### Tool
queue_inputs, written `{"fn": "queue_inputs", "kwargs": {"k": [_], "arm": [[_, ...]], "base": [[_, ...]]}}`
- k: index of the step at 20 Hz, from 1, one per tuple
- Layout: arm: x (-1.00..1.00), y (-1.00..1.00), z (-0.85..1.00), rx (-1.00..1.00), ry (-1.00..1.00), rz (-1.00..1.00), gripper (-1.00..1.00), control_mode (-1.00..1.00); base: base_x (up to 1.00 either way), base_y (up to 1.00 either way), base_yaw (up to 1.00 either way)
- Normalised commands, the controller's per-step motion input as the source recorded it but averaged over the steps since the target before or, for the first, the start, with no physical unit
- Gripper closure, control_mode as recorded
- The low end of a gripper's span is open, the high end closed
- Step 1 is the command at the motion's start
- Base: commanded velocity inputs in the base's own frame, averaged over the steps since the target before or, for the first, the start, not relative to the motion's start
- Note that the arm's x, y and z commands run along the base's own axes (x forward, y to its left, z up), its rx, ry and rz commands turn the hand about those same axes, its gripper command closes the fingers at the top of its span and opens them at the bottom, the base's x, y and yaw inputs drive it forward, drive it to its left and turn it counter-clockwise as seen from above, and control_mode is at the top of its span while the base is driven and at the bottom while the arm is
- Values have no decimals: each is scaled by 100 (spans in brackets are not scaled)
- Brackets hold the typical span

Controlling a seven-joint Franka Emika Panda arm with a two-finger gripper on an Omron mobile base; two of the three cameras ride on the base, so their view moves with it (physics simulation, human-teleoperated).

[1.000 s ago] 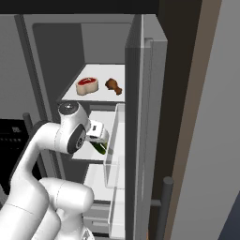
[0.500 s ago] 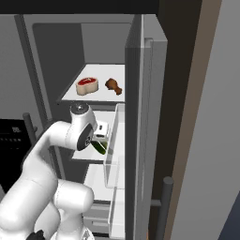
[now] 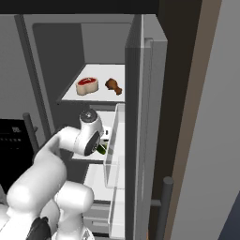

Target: Gather the cucumber and squash from the fridge and place them on a tray on the dining counter. Then gather the steak and chicken drumstick from the fridge and place them on the other tray.

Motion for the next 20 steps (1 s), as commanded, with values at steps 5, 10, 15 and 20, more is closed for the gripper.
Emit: {"fn": "queue_inputs", "kwargs": {"k": [5, 10, 15, 20], "arm": [[36, -5, -25, -1, 4, 0, -100, -100], [32, -6, -24, 0, 2, 0, -100, -100], [28, -15, -17, 0, 1, 1, -100, -100], [28, -3, -17, 0, 2, 5, -100, -100]], "base": [[0, 0, 0], [0, 0, 0], [0, 0, 0], [0, 0, 0]]}}
